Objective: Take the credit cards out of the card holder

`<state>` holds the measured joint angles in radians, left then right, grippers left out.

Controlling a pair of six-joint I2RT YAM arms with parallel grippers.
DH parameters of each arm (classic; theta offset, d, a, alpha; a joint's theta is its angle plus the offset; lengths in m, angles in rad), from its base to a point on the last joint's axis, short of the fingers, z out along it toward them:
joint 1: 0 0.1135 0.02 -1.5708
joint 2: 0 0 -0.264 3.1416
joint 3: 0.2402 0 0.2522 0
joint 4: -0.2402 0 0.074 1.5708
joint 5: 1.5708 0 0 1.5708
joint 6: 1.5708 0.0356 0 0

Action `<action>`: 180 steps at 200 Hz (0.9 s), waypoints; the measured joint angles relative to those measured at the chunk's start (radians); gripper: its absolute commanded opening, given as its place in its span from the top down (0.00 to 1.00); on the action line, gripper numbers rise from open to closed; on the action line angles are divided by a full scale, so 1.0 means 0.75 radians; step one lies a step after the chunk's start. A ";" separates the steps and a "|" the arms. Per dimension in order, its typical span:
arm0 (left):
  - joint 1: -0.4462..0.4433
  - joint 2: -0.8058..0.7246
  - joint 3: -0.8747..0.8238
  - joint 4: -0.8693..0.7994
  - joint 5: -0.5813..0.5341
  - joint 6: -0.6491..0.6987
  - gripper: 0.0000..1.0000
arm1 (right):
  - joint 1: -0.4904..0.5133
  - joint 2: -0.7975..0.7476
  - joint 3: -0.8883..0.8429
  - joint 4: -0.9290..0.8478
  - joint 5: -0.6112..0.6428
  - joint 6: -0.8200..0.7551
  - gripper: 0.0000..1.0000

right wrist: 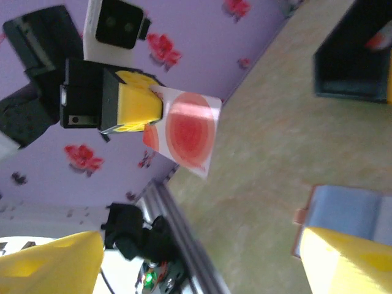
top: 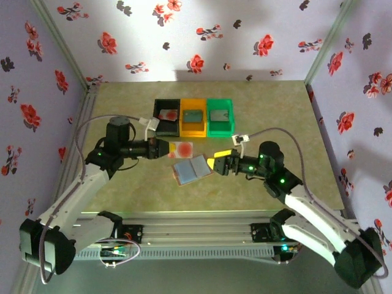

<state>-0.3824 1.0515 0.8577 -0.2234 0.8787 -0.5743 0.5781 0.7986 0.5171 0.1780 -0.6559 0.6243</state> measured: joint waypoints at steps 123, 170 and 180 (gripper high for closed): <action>0.082 0.193 0.379 -0.218 -0.304 0.179 1.00 | -0.038 -0.324 0.082 -0.451 0.557 -0.101 0.01; 0.083 0.229 0.462 -0.243 -0.415 0.223 1.00 | -0.038 -0.323 0.264 -0.722 0.915 -0.190 0.01; 0.084 0.249 0.480 -0.247 -0.446 0.228 1.00 | -0.038 -0.314 0.306 -0.790 1.003 -0.219 0.01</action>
<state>-0.3191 1.2385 1.2179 -0.4084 0.5446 -0.4034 0.5495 0.5629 0.7464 -0.4145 0.0959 0.4599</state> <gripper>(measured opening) 0.053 0.993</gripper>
